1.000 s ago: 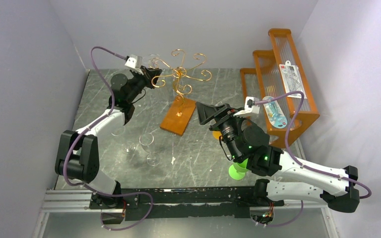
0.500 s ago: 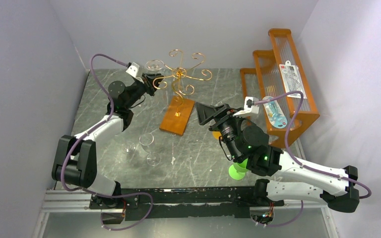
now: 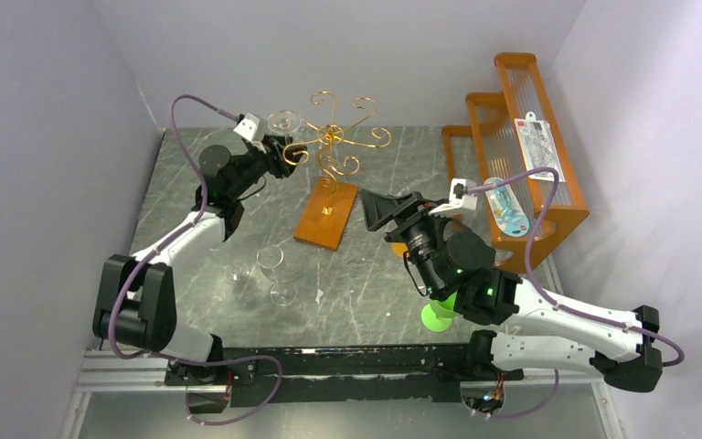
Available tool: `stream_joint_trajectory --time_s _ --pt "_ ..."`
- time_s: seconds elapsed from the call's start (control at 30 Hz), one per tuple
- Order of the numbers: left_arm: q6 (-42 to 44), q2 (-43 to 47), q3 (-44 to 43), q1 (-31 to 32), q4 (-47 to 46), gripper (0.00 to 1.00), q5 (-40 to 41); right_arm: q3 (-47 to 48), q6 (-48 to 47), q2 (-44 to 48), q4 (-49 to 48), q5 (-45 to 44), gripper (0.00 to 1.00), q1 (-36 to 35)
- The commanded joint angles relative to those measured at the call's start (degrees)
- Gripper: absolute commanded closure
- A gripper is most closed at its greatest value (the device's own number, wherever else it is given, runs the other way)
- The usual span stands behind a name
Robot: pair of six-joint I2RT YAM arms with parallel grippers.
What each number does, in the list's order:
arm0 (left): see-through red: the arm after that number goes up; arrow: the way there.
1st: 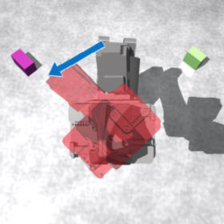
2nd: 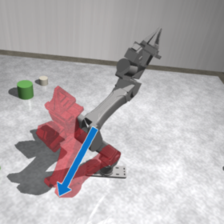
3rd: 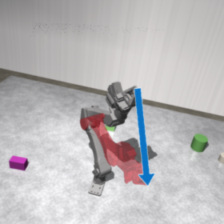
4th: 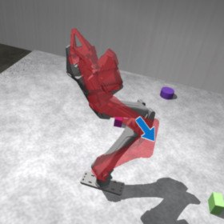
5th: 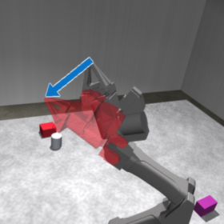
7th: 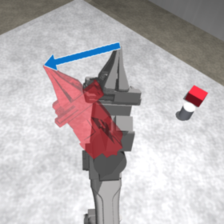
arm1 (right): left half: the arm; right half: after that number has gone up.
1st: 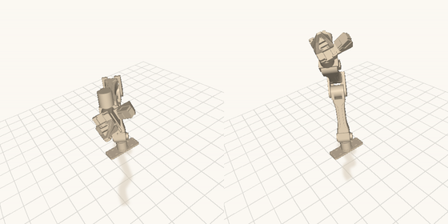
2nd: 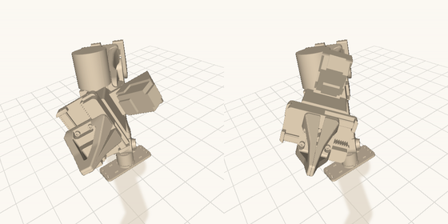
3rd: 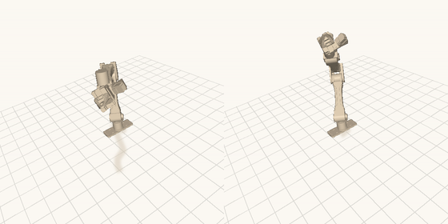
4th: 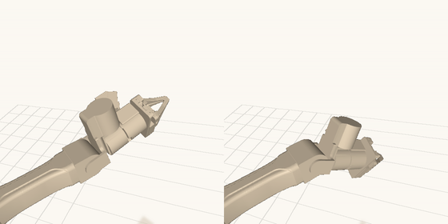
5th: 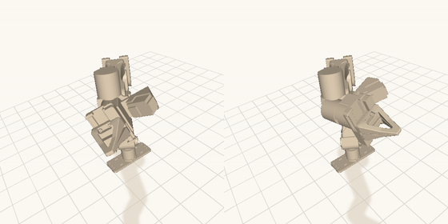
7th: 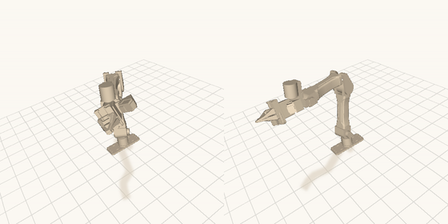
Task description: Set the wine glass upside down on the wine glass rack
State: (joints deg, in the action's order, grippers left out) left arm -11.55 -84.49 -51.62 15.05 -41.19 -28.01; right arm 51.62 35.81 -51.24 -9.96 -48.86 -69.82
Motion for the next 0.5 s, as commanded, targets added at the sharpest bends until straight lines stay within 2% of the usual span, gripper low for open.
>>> stream_joint_trajectory --time_s 0.0,0.27,0.47 --pt "2.4 4.3 1.0 0.4 1.9 0.46 2.0 -0.3 0.9 0.8 0.3 -1.2 0.24 0.1" --pt "0.1 9.6 3.1 0.4 10.0 0.44 11.6 -0.5 2.0 1.8 3.0 -0.9 0.24 0.1" --pt "-2.7 15.3 6.9 0.4 15.6 0.39 18.0 0.2 2.4 2.6 7.5 -0.8 0.24 0.1"
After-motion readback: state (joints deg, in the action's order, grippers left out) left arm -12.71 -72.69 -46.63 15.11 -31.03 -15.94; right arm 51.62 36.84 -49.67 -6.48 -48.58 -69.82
